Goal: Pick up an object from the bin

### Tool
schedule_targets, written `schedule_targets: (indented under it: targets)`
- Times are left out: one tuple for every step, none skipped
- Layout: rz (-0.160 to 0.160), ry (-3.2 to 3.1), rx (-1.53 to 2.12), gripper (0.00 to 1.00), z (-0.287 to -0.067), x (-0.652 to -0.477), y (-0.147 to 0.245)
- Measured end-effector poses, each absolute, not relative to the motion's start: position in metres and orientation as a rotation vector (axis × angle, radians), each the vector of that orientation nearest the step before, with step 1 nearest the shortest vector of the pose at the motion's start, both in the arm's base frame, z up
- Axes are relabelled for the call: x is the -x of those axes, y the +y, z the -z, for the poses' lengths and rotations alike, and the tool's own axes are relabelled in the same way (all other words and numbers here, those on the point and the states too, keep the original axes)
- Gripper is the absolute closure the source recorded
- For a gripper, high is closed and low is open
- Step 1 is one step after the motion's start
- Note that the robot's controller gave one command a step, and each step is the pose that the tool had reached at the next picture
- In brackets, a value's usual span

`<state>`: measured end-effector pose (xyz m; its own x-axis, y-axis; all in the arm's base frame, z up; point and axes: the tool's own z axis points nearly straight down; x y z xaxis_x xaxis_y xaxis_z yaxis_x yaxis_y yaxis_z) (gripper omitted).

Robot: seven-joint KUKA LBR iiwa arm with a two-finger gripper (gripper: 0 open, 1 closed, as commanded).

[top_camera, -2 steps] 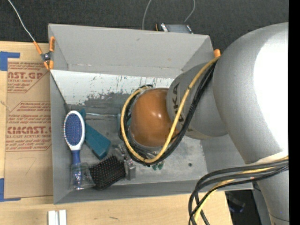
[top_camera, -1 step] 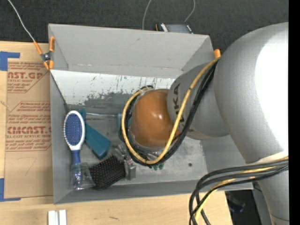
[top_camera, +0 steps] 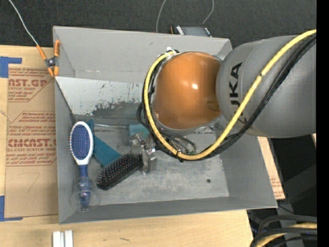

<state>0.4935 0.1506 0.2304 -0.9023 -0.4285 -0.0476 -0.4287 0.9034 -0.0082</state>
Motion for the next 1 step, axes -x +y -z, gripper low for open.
schedule_targets:
  targets:
    - [0.008, 2.846, 1.21, 1.0, -0.1423, -0.4917, 0.1489]
